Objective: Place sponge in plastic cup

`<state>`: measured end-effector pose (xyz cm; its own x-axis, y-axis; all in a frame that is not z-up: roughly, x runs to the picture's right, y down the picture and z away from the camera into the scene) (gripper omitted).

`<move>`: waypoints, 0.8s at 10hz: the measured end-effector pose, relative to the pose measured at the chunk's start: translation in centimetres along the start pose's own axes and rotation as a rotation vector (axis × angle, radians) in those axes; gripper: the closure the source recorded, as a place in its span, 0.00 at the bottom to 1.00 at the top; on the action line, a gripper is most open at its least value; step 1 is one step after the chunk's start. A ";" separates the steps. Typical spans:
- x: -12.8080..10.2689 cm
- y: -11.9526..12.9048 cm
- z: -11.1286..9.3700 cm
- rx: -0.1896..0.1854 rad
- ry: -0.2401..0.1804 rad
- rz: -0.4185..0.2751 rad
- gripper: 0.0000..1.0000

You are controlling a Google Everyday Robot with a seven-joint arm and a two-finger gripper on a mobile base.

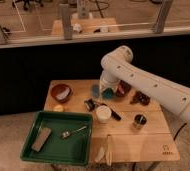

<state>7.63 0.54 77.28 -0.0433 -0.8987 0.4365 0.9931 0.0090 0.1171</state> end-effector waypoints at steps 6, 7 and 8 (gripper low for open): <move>0.2 -0.4 0.8 0.006 -0.015 -0.006 0.84; 0.5 -0.8 1.1 0.009 -0.018 -0.010 0.84; 0.8 -0.7 1.5 0.001 -0.019 -0.015 0.84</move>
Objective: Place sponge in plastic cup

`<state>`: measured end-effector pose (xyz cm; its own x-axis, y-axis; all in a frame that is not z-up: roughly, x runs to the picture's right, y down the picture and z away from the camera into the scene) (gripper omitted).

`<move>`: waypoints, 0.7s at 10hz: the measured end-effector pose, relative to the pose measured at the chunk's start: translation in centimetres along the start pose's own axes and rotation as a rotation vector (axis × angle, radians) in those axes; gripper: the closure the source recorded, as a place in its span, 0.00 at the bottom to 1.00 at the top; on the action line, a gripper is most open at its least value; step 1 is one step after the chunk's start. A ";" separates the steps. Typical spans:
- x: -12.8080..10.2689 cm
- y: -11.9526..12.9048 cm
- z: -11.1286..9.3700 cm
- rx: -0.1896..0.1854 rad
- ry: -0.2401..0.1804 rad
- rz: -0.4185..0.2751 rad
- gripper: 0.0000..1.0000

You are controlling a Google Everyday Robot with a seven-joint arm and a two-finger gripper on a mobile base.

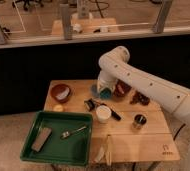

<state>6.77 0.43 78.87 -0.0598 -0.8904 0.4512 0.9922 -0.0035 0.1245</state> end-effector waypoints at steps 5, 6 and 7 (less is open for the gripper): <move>2.5 0.4 1.5 -0.001 0.005 -0.024 0.84; 3.1 0.3 1.8 0.002 0.007 -0.031 0.84; 3.6 0.3 2.1 0.007 0.009 -0.038 0.84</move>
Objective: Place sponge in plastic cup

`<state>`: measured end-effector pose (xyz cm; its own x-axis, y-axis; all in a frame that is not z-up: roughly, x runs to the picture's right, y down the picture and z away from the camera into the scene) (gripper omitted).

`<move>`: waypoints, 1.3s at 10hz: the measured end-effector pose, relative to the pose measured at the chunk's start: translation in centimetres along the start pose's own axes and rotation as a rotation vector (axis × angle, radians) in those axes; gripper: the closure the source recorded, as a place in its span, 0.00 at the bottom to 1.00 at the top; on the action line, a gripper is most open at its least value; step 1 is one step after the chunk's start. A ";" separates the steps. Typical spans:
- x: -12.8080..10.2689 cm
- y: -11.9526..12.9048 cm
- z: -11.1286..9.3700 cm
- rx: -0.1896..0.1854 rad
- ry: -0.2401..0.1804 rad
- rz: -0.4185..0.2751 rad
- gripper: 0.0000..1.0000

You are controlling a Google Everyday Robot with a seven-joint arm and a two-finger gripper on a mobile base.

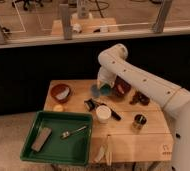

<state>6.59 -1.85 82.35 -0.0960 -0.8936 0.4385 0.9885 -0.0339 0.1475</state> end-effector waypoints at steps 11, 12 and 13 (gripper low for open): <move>3.5 -3.7 5.7 0.014 -0.053 -0.102 0.82; 3.8 -3.8 6.2 0.012 -0.061 -0.103 0.74; 4.1 -3.8 6.8 0.012 -0.069 -0.098 0.64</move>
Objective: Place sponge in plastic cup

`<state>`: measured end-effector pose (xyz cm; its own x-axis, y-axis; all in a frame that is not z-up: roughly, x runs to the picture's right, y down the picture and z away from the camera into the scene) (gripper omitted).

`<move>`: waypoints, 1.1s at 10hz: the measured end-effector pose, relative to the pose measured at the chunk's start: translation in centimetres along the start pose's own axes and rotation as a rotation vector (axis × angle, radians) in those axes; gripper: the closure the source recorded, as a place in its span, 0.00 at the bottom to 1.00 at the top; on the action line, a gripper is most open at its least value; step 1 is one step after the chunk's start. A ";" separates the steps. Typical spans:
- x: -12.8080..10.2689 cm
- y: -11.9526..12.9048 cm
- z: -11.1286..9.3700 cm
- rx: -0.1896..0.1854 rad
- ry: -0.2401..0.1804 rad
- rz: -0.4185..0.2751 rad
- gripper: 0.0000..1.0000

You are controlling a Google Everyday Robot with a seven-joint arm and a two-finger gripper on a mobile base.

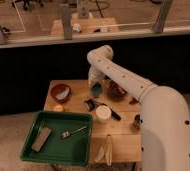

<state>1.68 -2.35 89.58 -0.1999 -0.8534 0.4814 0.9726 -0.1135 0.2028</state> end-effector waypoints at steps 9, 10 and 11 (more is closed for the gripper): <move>0.9 1.4 1.1 0.002 -0.005 0.035 0.20; 0.9 1.5 0.9 -0.001 0.001 0.042 0.20; 0.9 1.7 0.7 -0.003 0.011 0.052 0.20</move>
<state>3.12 -2.95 90.91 -0.1481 -0.8636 0.4819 0.9820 -0.0706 0.1753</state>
